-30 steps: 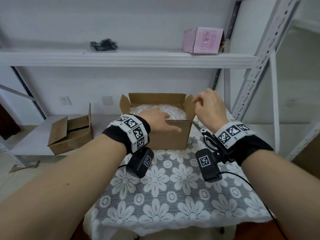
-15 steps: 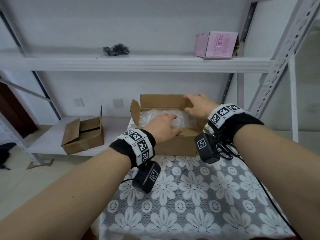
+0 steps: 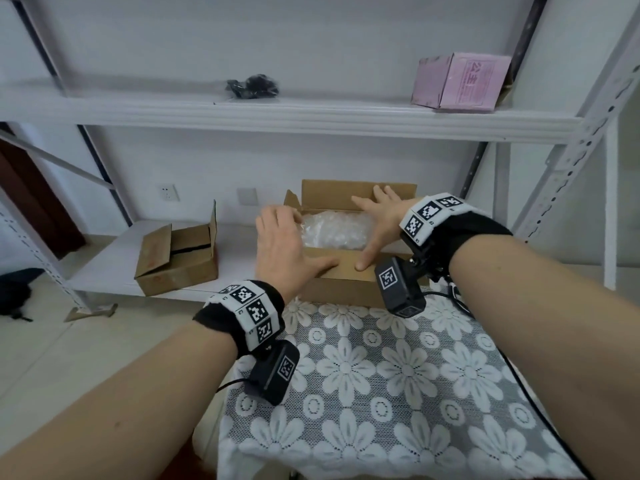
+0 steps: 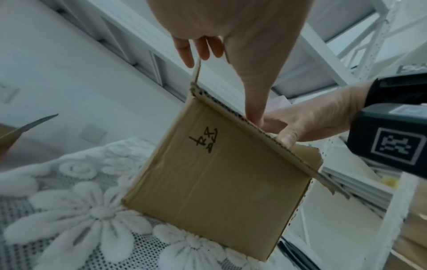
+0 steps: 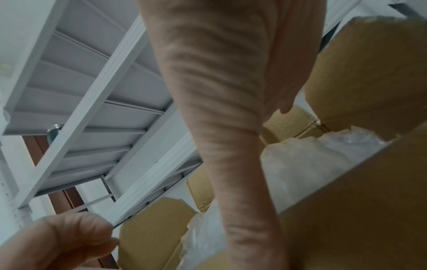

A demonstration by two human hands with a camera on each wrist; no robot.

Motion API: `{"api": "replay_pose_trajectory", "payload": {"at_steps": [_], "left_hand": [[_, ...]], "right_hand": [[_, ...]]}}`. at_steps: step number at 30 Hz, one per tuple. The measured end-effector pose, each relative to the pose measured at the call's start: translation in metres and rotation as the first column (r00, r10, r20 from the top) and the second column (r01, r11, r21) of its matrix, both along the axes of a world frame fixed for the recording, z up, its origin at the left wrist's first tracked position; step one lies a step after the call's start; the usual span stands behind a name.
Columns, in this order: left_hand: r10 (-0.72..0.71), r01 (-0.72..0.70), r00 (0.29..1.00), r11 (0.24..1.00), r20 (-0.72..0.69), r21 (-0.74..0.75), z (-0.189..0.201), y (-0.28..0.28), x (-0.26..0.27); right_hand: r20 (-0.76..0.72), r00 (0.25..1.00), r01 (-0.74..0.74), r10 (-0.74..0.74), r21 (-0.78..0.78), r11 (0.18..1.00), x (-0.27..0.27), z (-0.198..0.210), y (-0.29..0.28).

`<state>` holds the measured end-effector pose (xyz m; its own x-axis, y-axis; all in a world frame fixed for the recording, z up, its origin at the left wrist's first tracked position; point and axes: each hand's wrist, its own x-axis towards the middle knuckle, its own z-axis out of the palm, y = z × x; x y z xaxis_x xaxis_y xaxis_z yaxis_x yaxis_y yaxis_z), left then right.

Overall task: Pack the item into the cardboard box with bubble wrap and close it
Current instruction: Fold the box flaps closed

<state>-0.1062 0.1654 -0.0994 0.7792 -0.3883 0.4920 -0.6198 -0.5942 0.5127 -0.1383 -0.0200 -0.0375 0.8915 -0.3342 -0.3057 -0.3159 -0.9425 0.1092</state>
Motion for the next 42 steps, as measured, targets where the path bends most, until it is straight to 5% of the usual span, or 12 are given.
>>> {"api": "replay_pose_trajectory", "payload": {"at_steps": [7, 13, 21, 29, 35, 42], "left_hand": [[-0.026, -0.059, 0.918, 0.978, -0.395, -0.199, -0.001, 0.005, 0.022], [-0.198, 0.12, 0.893, 0.97, -0.405, -0.21, -0.005, -0.001, 0.025], [-0.34, 0.427, 0.842, 0.894, -0.42, 0.132, 0.001, -0.003, 0.029], [-0.256, 0.405, 0.912, 0.677, -0.32, 0.614, 0.013, -0.021, 0.024], [-0.176, 0.348, 0.937, 0.574, -0.303, 0.741, 0.018, -0.041, 0.011], [-0.142, 0.297, 0.954, 0.552, -0.263, 0.779, 0.014, -0.059, -0.005]], "right_hand": [[-0.052, 0.999, -0.004, -0.003, -0.125, 0.992, 0.01, 0.002, 0.016], [-0.082, 0.997, -0.007, -0.002, -0.109, 0.994, 0.014, -0.001, 0.018], [-0.093, 0.996, 0.002, -0.006, -0.038, 0.999, 0.013, -0.001, 0.014], [-0.097, 0.995, 0.01, -0.008, 0.021, 1.0, 0.017, -0.008, 0.007], [-0.088, 0.996, 0.031, -0.022, 0.095, 0.995, 0.016, -0.011, 0.005], [0.012, 0.999, 0.038, -0.045, 0.362, 0.931, 0.002, -0.016, -0.003]]}}
